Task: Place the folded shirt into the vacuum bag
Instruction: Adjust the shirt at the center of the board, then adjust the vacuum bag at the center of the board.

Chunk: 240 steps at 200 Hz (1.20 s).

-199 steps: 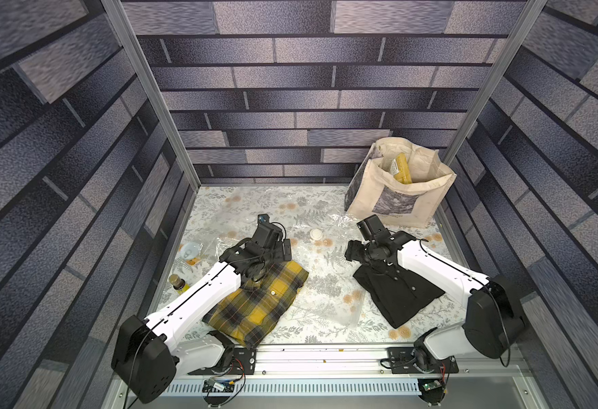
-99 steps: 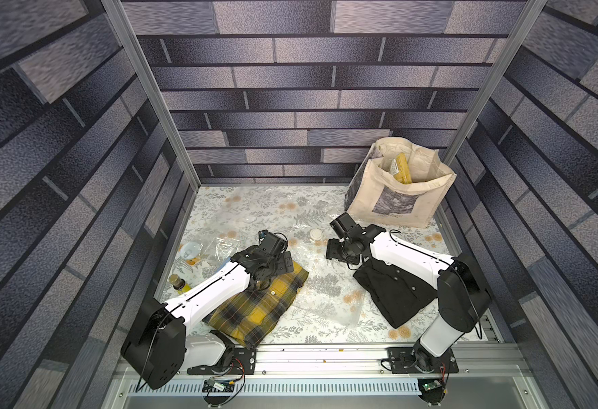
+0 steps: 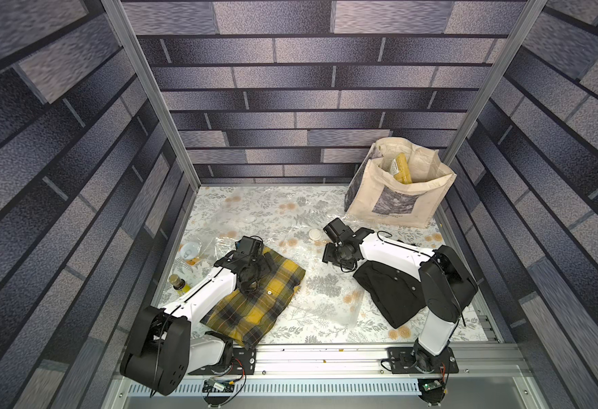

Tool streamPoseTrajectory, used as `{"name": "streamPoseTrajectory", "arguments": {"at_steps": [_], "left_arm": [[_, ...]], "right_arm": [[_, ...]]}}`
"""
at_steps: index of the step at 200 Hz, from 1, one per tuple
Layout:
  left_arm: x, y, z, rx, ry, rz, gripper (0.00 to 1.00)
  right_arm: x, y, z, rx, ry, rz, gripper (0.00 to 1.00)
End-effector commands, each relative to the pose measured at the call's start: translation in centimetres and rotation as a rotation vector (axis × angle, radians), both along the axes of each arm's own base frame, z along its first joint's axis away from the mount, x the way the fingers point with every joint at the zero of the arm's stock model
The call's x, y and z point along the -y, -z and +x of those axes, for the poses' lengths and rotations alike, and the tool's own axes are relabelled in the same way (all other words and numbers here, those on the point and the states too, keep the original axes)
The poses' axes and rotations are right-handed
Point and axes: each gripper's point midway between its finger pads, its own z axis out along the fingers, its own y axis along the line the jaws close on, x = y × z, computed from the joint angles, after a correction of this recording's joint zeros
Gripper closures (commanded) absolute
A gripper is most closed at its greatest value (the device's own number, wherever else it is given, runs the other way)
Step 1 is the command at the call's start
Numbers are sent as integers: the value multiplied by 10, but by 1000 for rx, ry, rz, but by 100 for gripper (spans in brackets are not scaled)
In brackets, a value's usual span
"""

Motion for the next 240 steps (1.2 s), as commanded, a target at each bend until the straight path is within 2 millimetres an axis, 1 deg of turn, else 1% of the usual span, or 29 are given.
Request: {"name": "streamPoseTrajectory", "arguments": {"at_steps": [1, 10, 17, 27, 43, 59, 67, 78, 99, 110, 126, 140, 150, 163, 172, 180, 194, 207, 215, 228, 240], "left_arm": [[-11, 4, 6, -22, -12, 52, 2], [-14, -2, 11, -17, -6, 77, 2], [-14, -11, 14, -1, 9, 94, 3], [-10, -26, 16, 23, 49, 136, 3], [0, -49, 14, 52, 131, 216, 2], [21, -61, 6, 54, 235, 283, 0], [33, -63, 0, 44, 287, 308, 0], [47, -63, -10, 27, 344, 347, 0], [74, -59, -24, 10, 451, 418, 0], [89, -55, -25, 6, 495, 433, 0], [110, -51, -24, -5, 548, 421, 0], [135, -52, -25, -11, 594, 376, 0], [158, -55, -28, -1, 625, 320, 0], [190, -56, -34, 3, 665, 232, 0], [207, -50, -37, -11, 684, 184, 0], [216, -39, -38, -39, 685, 162, 0], [222, -20, -37, -100, 679, 155, 0], [217, -10, -32, -144, 656, 172, 0], [210, -7, -29, -154, 641, 190, 0], [198, -2, -26, -162, 610, 197, 0], [186, 5, -24, -184, 572, 166, 0]], "right_arm": [[12, 6, 7, 5, 18, -39, 39], [10, 6, 7, -11, -16, -20, 40], [5, 0, 6, -20, -61, -7, 40], [-4, -10, -1, -33, -138, -13, 39], [-8, -21, -12, -22, -193, -73, 37], [-12, -21, -22, -40, -210, -56, 36], [-9, -20, -24, -44, -201, -61, 35], [-1, -22, -22, -28, -199, -89, 35], [11, -28, -8, -18, -202, -114, 34], [14, -30, 3, -22, -217, -116, 34], [22, -29, 21, -11, -222, -169, 34], [30, -28, 37, -8, -206, -203, 36], [41, -27, 47, -4, -170, -221, 39], [50, -30, 59, 9, -121, -188, 43], [52, -31, 65, 13, -100, -159, 47], [51, -32, 66, 10, -97, -147, 50], [57, -33, 64, -5, -94, -179, 53], [70, -32, 59, -3, -71, -220, 53], [74, -30, 55, -6, -57, -206, 53], [70, -17, 42, -40, -50, -152, 53], [69, -3, 33, -81, -48, -134, 53]]}}
